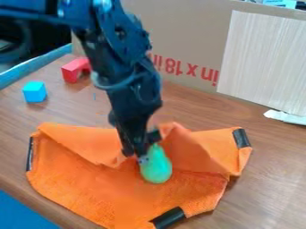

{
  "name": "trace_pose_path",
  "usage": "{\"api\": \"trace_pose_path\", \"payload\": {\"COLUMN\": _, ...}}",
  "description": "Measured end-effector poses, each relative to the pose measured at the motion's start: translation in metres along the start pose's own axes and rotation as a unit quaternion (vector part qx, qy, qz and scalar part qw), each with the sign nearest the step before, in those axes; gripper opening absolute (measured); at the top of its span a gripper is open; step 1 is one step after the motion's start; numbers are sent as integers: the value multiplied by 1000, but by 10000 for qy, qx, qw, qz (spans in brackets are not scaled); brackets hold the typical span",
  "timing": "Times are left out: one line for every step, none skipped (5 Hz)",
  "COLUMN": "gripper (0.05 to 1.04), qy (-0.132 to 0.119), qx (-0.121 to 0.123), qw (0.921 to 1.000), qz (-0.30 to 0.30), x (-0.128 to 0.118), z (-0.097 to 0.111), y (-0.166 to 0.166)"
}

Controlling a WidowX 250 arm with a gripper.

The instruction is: Unfold the cloth from bottom right to top left

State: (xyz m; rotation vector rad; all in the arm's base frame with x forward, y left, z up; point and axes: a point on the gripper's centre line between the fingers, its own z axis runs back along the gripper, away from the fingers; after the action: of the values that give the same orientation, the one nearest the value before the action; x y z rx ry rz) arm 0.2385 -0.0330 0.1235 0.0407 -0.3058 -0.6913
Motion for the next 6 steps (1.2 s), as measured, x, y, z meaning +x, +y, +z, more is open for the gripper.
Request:
{"api": "trace_pose_path", "payload": {"gripper": 59, "qy": -28, "qx": -152, "qw": 9996, "qz": 251, "x": 7, "z": 7, "y": 19}}
{"api": "trace_pose_path", "payload": {"gripper": 59, "qy": 16, "qx": -282, "qw": 9986, "qz": 457, "x": 12, "z": 9, "y": 36}}
{"api": "trace_pose_path", "payload": {"gripper": 59, "qy": 98, "qx": -296, "qw": 9975, "qz": 627, "x": 17, "z": 10, "y": 55}}
{"api": "trace_pose_path", "payload": {"gripper": 59, "qy": 218, "qx": -346, "qw": 9950, "qz": 913, "x": 18, "z": 2, "y": 74}}
{"api": "trace_pose_path", "payload": {"gripper": 59, "qy": 374, "qx": -393, "qw": 9906, "qz": 1255, "x": 17, "z": -12, "y": 97}}
{"api": "trace_pose_path", "payload": {"gripper": 59, "qy": 524, "qx": -410, "qw": 9856, "qz": 1553, "x": 14, "z": -22, "y": 120}}
